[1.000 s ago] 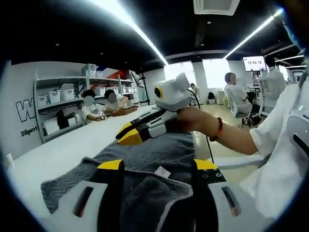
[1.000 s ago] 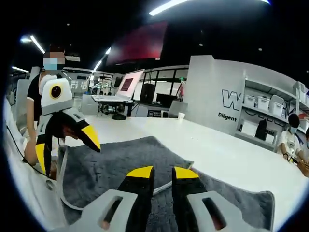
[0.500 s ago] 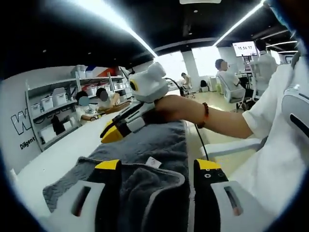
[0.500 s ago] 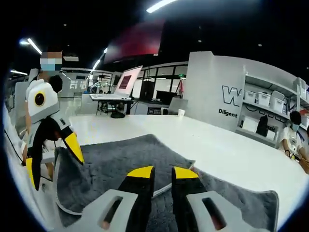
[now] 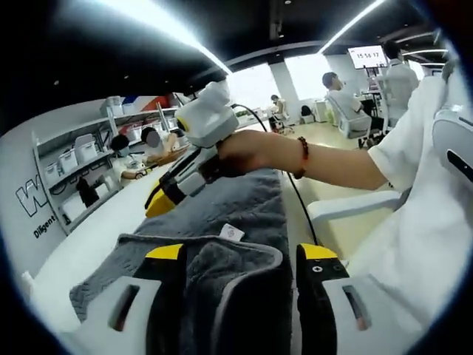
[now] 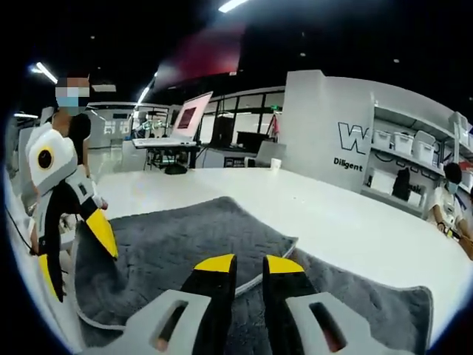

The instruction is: Open the folded towel by lifting each exposed corner and separating the folded layers until the towel lies flat within the target outline without major curled edges

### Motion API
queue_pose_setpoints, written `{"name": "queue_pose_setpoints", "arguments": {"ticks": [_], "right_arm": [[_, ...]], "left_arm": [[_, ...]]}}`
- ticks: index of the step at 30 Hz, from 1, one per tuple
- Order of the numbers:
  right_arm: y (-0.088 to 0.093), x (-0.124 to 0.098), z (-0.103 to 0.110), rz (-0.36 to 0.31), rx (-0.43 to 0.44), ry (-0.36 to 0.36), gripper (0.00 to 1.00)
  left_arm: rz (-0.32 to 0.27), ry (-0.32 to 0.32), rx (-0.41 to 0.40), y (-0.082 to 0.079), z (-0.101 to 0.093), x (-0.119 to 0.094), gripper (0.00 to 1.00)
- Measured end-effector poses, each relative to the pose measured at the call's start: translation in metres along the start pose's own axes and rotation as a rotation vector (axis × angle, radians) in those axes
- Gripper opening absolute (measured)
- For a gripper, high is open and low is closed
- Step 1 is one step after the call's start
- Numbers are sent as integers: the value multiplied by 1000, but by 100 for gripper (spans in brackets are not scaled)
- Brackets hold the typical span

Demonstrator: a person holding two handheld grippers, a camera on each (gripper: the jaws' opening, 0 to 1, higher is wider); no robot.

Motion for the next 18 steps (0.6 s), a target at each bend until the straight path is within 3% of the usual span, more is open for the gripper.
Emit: {"name": "queue_pose_setpoints", "arguments": {"ticks": [10, 18], "right_arm": [[-1, 15, -6, 41, 11, 16, 9], [0, 21, -11, 48, 30, 7, 10]], "left_arm": [[75, -64, 79, 12, 5, 2, 54], [53, -65, 67, 10, 7, 3, 51]]}}
Point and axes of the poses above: the point that each gripper's makers call its tool centre point, and the gripper's own axes: x roughly forward along the fingers, z roughly to its left, y roughly out of its underside, the point moved 3 cm from there along -x, roughly backward along the fingers, and after that the axes turned 15 degrees about -y, right-handed, at the moved point
